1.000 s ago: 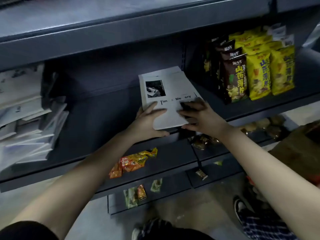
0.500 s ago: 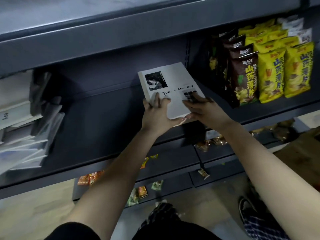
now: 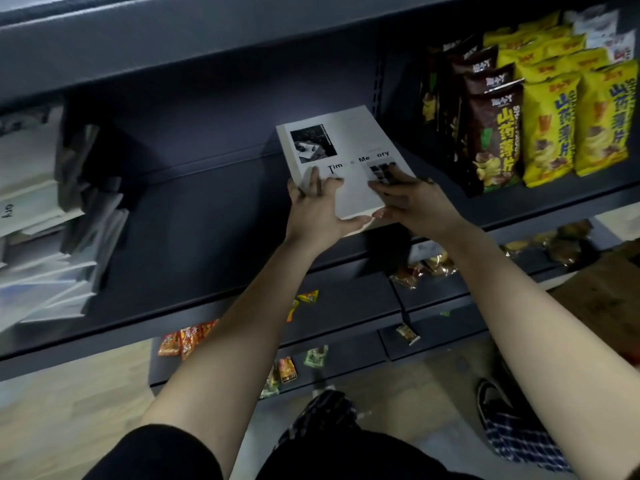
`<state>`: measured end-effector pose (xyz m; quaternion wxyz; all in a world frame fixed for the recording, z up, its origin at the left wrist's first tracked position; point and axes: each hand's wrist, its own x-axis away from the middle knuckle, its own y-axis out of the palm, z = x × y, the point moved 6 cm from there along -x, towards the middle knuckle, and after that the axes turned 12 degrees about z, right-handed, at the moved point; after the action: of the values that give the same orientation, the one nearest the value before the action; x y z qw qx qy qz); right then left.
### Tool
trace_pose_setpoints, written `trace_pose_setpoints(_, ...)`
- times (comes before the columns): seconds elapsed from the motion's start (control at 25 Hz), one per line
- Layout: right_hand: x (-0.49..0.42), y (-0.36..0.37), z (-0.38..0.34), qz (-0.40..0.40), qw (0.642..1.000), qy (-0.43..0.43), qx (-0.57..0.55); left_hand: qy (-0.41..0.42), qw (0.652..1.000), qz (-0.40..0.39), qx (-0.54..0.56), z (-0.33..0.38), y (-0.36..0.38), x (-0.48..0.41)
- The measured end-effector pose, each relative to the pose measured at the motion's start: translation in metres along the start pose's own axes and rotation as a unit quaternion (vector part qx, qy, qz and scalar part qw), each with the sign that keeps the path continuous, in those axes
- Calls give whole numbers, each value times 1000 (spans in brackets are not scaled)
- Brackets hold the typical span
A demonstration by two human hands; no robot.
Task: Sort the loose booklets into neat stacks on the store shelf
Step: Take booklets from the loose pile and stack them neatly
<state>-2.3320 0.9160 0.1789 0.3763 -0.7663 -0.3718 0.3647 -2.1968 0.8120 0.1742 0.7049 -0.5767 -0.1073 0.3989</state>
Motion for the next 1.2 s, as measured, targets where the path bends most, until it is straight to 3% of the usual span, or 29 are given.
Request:
trace_pose_setpoints(0.12,6,-9,-11,24,999,11,-46,4,1000,6,-1,-1,-2,-1)
trace_pose_setpoints(0.36,12,-4,-11,13,998,67,-11,-8,1000,-21,-10,1,-3,0)
trace_pose_setpoints(0.56,11,-11,-37,-30,978,151,144,-18,996,-63,-63,11,-8,4)
trace_pose_setpoints(0.72,15,-4,-78,-54,970,140,190,22,987,-92,-129,10,-22,16)
trace_pose_setpoints(0.84,20,-2,-106,36,983,96,149,44,989,-35,-139,-12,-49,30)
trace_pose_setpoints(1.2,3,21,-234,85,995,-28,38,64,985,113,-114,-73,-153,57)
